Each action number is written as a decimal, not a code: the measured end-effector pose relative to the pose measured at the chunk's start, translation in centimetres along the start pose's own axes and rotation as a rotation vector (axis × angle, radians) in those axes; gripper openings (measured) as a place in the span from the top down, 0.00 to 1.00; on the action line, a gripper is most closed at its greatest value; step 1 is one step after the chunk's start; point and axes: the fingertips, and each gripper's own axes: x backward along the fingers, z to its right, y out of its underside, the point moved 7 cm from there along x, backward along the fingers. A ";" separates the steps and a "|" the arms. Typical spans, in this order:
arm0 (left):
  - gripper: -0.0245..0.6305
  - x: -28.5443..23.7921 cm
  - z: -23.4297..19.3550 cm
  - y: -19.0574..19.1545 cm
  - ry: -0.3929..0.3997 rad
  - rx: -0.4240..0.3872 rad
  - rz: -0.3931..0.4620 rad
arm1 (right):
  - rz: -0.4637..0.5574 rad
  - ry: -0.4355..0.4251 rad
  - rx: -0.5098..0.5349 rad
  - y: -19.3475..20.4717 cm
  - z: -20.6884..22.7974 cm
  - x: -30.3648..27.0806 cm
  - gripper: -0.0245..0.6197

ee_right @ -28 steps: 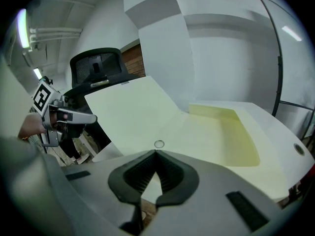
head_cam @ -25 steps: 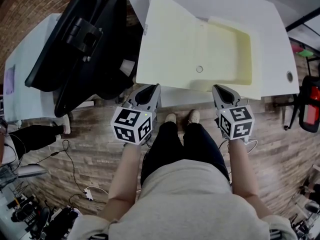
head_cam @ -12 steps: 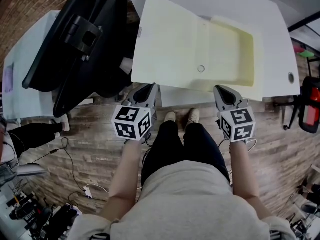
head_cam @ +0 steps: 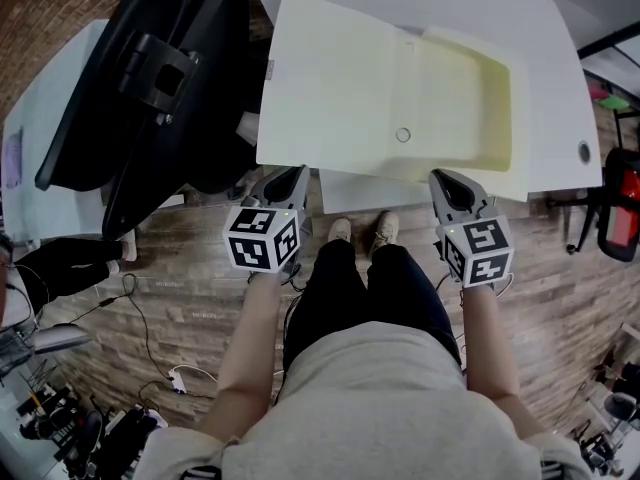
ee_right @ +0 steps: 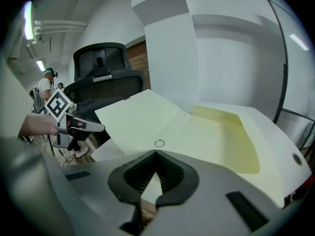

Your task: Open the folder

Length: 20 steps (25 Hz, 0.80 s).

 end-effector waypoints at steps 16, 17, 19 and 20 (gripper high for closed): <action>0.90 -1.3 -1.3 1.3 0.009 0.000 -0.076 | -0.021 -0.014 -0.019 -0.2 0.2 0.0 0.93; 0.90 -1.4 -1.3 1.4 0.010 0.002 -0.080 | -0.021 -0.015 -0.020 -0.2 0.2 0.0 0.93; 0.90 -1.5 -1.4 1.5 0.011 0.003 -0.087 | -0.020 -0.014 -0.021 -0.2 0.2 0.0 0.93; 0.90 -1.6 -1.4 1.5 0.012 0.003 -0.091 | -0.019 -0.013 -0.021 -0.2 0.2 0.0 0.93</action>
